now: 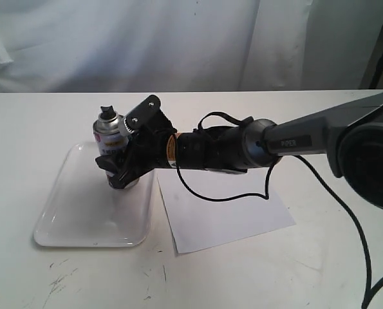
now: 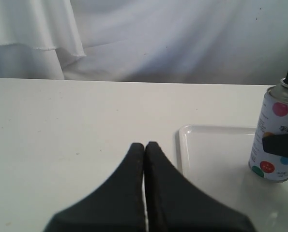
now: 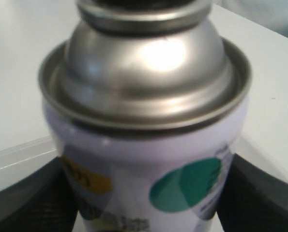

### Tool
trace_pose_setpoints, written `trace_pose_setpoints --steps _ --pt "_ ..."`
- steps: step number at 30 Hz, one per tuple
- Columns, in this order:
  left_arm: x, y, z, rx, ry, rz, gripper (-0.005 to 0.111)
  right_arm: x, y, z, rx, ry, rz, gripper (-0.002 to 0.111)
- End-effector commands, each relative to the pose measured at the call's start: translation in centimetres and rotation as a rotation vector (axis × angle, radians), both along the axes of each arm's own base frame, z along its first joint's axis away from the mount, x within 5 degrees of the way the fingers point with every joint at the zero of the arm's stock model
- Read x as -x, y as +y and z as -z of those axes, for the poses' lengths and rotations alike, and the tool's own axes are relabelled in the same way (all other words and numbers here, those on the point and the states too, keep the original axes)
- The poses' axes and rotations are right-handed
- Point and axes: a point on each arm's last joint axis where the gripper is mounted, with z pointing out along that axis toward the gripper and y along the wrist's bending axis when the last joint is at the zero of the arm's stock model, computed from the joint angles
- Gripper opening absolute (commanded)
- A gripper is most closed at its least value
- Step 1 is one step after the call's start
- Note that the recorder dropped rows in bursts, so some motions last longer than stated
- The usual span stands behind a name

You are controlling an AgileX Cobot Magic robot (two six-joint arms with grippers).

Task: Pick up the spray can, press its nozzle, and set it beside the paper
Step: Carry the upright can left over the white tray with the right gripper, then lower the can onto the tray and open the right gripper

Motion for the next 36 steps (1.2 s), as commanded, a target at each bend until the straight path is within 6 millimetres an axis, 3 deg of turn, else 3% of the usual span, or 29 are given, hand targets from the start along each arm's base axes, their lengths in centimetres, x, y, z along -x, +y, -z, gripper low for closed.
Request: trace_pose_setpoints --steps 1,6,12,15,16,19,22,28,33,35,36 --pt "0.0 0.0 0.1 -0.006 -0.001 -0.002 0.0 -0.1 0.7 0.0 -0.082 -0.032 -0.043 0.0" --pt "0.1 0.0 0.1 -0.005 0.002 0.0 0.0 -0.3 0.7 0.0 -0.095 -0.05 -0.025 0.001" --pt "0.1 0.0 0.1 -0.003 0.002 -0.001 0.0 -0.5 0.5 0.4 -0.06 -0.042 -0.004 0.033" --pt "0.1 0.0 0.1 -0.003 0.002 -0.001 0.0 -0.5 0.5 0.3 -0.073 -0.025 0.007 0.054" --pt "0.1 0.0 0.1 -0.003 0.002 -0.001 0.0 -0.7 0.4 0.2 -0.117 0.03 0.05 0.067" --pt "0.1 0.0 0.1 -0.003 0.002 -0.001 0.0 -1.0 0.3 0.0 -0.175 0.089 0.116 0.076" --pt "0.1 0.0 0.1 -0.003 0.002 -0.001 0.0 -1.0 0.3 0.0 -0.18 0.092 0.122 0.077" --pt "0.1 0.0 0.1 -0.001 0.002 -0.001 0.0 -1.0 0.3 -4.5 -0.239 0.021 0.109 0.077" --pt "0.1 0.0 0.1 -0.001 0.002 -0.001 0.0 -0.6 -0.6 -11.4 -0.287 -0.049 0.148 0.077" --pt "0.1 0.0 0.1 -0.001 0.002 -0.001 0.0 -0.2 -1.2 -13.7 -0.247 -0.041 0.187 0.068" --pt "0.1 0.0 0.1 -0.004 -0.001 -0.002 0.0 0.1 -1.6 -14.7 -0.213 -0.036 0.2 0.053"
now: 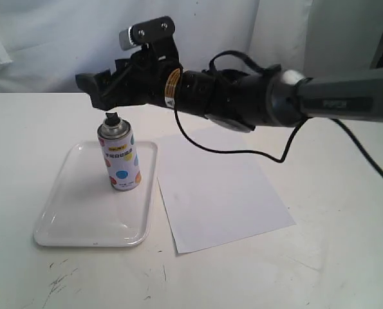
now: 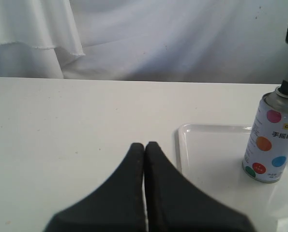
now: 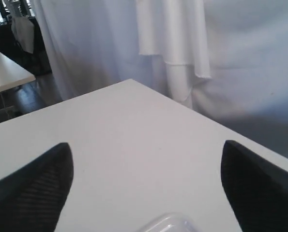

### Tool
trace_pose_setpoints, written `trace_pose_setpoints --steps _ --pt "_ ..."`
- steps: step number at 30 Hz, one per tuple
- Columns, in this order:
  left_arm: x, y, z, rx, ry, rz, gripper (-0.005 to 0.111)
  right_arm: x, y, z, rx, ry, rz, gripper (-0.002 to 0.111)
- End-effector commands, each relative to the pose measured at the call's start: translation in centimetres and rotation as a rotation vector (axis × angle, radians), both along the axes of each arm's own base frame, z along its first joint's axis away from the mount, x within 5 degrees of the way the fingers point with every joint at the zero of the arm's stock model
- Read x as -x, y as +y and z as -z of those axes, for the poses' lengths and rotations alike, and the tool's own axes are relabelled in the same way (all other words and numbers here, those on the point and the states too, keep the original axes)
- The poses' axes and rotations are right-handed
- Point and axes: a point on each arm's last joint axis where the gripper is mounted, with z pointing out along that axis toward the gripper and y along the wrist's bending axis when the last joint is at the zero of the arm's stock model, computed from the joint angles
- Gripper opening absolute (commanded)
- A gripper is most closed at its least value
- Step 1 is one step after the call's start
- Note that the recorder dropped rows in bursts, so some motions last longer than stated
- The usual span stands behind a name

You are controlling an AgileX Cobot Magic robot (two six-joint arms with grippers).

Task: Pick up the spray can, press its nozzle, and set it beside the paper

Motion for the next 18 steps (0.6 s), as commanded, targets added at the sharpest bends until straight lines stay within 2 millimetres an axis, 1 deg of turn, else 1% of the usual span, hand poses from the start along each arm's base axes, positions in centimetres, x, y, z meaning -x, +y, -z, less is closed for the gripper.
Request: trace_pose_setpoints --steps 1,2,4,5,6,8,10,14,18 --pt "0.0 0.0 0.1 -0.002 -0.004 -0.004 0.0 0.8 -1.2 -4.1 0.084 0.003 0.048 0.042" --pt "0.0 0.0 0.1 -0.002 -0.004 -0.004 0.0 1.0 -1.4 -4.8 0.099 -0.001 0.051 0.033" --pt "0.0 0.0 0.1 0.0 -0.004 -0.004 0.0 1.4 -1.9 -5.9 0.12 0.02 0.064 0.01" --pt "0.0 0.0 0.1 0.006 -0.004 -0.006 0.0 1.8 -2.4 -6.8 0.161 0.013 0.08 0.0" --pt "0.0 0.0 0.1 0.014 -0.004 -0.007 0.0 2.0 -2.8 -7.2 0.163 0.03 0.092 0.0" --pt "0.0 0.0 0.1 0.021 -0.004 -0.009 0.0 2.4 -3.5 -7.3 0.139 0.101 0.104 0.0" --pt "0.0 0.0 0.1 0.014 -0.004 -0.007 0.0 3.1 -4.3 -7.1 0.145 0.139 0.093 0.0" --pt "0.0 0.0 0.1 0.014 -0.004 -0.007 0.0 4.7 -6.1 -6.2 0.203 0.145 0.094 0.0" --pt "0.0 0.0 0.1 0.014 -0.004 -0.007 0.0 6.6 -8.1 -6.7 0.206 0.125 0.139 0.0"
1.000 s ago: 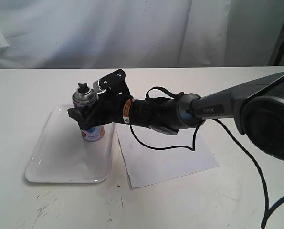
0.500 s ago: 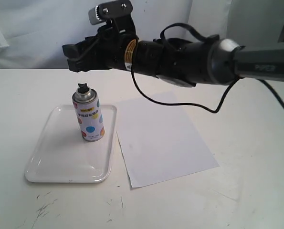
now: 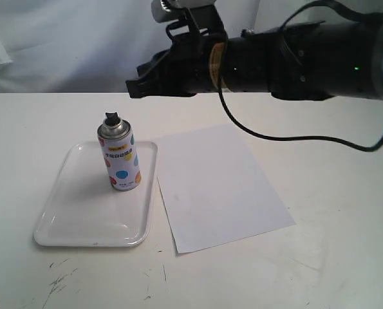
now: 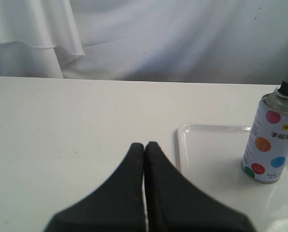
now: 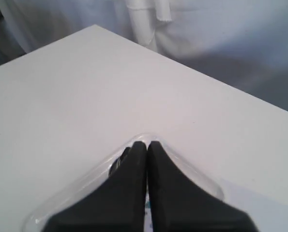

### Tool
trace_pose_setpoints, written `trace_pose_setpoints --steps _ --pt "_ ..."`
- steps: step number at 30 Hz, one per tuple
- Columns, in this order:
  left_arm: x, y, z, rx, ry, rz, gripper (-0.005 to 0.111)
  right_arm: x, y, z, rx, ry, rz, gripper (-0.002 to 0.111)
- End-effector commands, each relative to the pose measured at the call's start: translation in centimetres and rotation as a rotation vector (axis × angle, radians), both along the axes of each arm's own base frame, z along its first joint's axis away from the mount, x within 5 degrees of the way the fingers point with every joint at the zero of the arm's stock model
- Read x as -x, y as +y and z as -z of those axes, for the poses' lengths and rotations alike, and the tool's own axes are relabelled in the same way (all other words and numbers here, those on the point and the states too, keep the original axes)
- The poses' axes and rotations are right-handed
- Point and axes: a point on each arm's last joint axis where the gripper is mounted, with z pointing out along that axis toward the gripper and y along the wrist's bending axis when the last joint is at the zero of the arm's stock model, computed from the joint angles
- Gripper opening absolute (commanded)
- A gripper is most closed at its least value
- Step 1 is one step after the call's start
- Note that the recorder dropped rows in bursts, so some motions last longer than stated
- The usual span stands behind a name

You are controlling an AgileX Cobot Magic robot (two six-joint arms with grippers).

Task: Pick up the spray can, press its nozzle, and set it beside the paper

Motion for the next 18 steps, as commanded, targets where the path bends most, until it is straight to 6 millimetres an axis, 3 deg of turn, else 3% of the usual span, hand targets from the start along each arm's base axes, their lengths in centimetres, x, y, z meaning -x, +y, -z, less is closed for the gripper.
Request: trace_pose_setpoints --steps 1,13,18 --pt "0.0 0.0 0.1 0.009 -0.004 -0.006 0.0 2.2 -2.4 -1.1 -0.003 -0.041 0.05 0.0" --pt "0.0 0.0 0.1 0.005 -0.004 -0.005 0.0 8.2 -7.4 -2.7 -0.173 -0.006 0.235 0.0" --pt "0.0 0.0 0.1 0.005 -0.004 -0.005 0.0 9.3 -8.4 -3.6 -0.159 -0.029 0.254 0.0"
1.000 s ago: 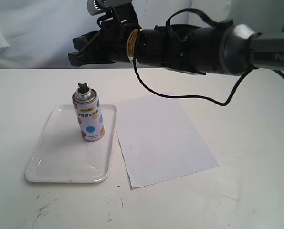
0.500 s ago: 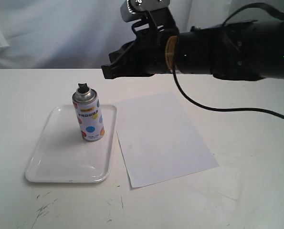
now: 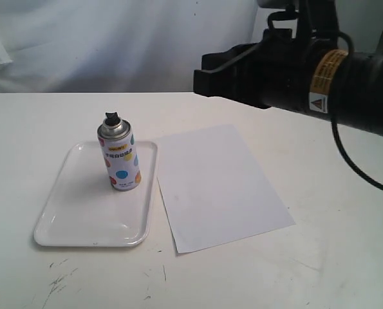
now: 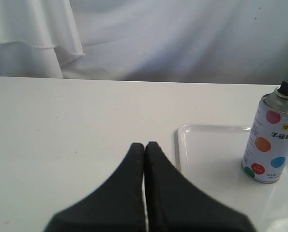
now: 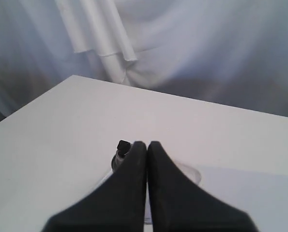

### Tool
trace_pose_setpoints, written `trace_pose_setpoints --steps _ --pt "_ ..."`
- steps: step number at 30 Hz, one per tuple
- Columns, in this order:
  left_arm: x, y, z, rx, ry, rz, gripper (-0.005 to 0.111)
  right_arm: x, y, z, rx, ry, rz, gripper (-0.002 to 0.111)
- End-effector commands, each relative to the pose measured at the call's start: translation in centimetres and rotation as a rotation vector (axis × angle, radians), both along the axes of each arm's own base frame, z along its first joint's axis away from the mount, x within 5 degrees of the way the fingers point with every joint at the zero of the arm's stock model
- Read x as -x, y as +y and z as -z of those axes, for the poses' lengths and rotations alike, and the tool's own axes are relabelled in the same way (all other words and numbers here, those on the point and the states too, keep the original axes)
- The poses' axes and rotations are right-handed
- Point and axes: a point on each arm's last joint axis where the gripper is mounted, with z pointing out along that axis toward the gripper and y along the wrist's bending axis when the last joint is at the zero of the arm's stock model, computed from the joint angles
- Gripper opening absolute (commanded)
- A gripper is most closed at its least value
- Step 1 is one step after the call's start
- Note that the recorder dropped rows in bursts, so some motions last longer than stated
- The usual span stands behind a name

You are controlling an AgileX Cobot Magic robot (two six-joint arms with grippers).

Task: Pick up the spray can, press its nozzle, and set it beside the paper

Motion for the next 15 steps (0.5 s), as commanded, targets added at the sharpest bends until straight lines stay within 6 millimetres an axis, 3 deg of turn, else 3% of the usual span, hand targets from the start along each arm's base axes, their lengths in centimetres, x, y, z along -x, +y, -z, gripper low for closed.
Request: trace_pose_setpoints --steps 1,15 --pt "0.0 0.0 0.1 0.005 -0.004 -0.005 0.0 0.7 -1.1 -0.7 0.043 -0.026 0.032 0.0" --pt "0.0 0.0 0.1 0.003 -0.004 -0.005 0.0 3.5 -5.8 -2.3 0.183 0.129 0.307 0.0"
